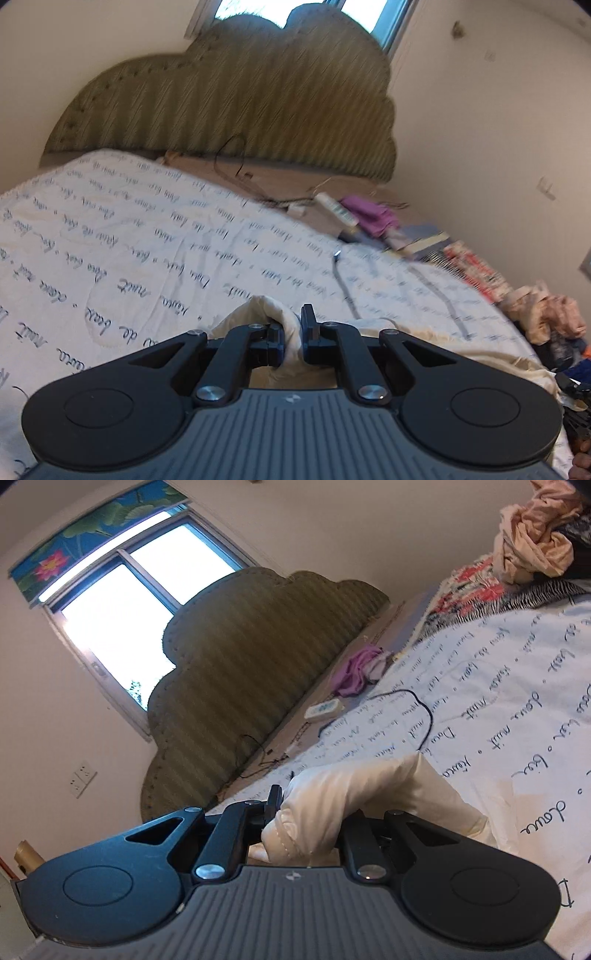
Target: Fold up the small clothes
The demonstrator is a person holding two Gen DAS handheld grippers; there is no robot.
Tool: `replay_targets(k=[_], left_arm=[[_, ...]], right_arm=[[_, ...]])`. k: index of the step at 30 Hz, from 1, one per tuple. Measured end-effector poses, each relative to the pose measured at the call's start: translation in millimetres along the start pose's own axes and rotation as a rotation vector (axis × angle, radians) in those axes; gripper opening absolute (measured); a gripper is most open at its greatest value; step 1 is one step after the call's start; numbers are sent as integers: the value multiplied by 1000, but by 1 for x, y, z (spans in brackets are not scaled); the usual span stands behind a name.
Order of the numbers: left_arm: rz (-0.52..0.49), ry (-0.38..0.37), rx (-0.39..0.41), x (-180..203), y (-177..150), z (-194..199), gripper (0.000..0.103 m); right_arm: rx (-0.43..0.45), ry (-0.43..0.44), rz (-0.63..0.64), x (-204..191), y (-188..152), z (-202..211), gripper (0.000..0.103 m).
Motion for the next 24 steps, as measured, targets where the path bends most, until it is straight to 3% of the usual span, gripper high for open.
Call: replay_targets(k=[4, 6, 8, 10, 13, 15, 17, 19, 21, 22, 24], left_arm=[[1, 59, -83, -2, -22, -48, 8], [-9, 86, -114, -3, -33, -65, 9], [-50, 86, -114, -1, -38, -66, 10], [-105, 97, -85, 3, -37, -59, 12], [-162, 126, -43, 15, -28, -44, 14], [-194, 164, -20, 28, -21, -37, 18], [-242, 205, -8, 44, -21, -33, 30], [-276, 226, 12, 56, -22, -31, 70], [-303, 258, 62, 63, -24, -29, 92], [-318, 286, 94, 64, -25, -26, 98], [-363, 348, 148, 68, -26, -21, 100]], right_arm=[[-55, -94, -16, 34, -20, -38, 28], [-82, -163, 1, 44, -27, -51, 54], [-95, -210, 15, 46, -31, -57, 69], [-64, -218, 75, 35, -31, -52, 69], [11, -234, 315, -12, -31, -34, 69], [-17, -197, 474, -48, -43, -38, 69], [-97, -147, 577, -75, -62, -51, 72], [-182, -148, 628, -89, -79, -73, 72], [-222, -195, 630, -86, -90, -92, 72], [-235, -217, 624, -81, -93, -100, 72], [-282, -248, 596, -71, -101, -115, 73]])
Point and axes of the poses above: each gripper's, at about its wrist camera, not at the fingertips, and z roughly against the way its jaws point, x to its right, y to its top, the point moved 5 cm from there along -z, roughly the way its jaws point, and after that the axes turned 9 degrees about y, right-handed, at the moved point
